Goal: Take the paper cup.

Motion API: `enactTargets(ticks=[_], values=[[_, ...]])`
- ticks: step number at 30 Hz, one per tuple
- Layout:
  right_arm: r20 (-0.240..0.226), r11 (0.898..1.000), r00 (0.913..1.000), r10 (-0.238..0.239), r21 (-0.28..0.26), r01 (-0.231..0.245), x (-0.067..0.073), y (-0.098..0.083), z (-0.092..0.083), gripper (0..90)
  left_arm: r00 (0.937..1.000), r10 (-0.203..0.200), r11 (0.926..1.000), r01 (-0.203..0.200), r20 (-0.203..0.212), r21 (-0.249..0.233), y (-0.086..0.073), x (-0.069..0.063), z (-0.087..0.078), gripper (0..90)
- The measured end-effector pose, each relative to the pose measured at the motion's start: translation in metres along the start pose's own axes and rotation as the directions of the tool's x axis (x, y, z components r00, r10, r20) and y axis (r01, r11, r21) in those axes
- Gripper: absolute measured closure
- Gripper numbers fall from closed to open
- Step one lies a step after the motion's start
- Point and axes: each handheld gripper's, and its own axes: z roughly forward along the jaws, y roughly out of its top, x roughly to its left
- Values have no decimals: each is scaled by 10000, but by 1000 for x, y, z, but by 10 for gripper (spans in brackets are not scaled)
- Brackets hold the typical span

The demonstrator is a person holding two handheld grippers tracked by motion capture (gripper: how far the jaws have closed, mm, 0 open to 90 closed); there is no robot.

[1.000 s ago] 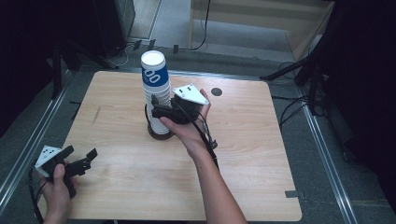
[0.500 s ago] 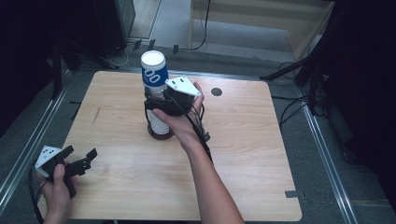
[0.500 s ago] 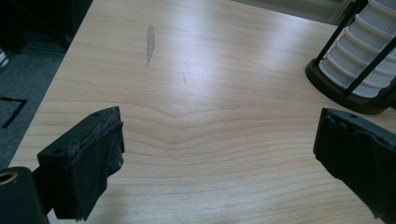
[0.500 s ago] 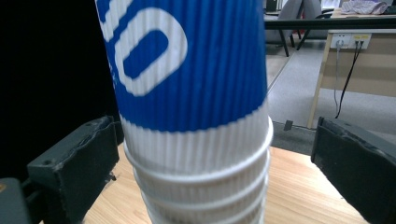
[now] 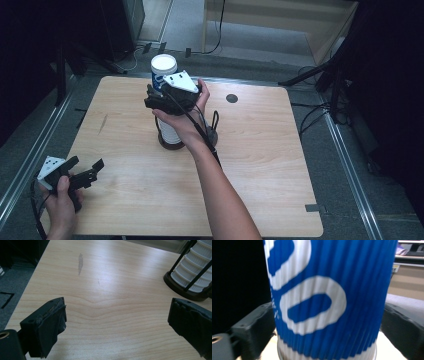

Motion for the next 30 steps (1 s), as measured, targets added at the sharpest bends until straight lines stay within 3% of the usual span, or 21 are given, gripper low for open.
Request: enactTargets(ticks=[4,6,30], values=[[69,9996,9997,245,-129,-244,0,1,1,138,10000,-7,10000,7,7,1,0,0,0,25],[72,9996,9999,130,-238,-128,2,1,1,168,10000,-3,10000,3,13,-6,0,0,0,25],[78,9942,10000,19,-1078,-10,3,27,-9,188,10000,-35,10000,35,9,10,0,0,0,25]])
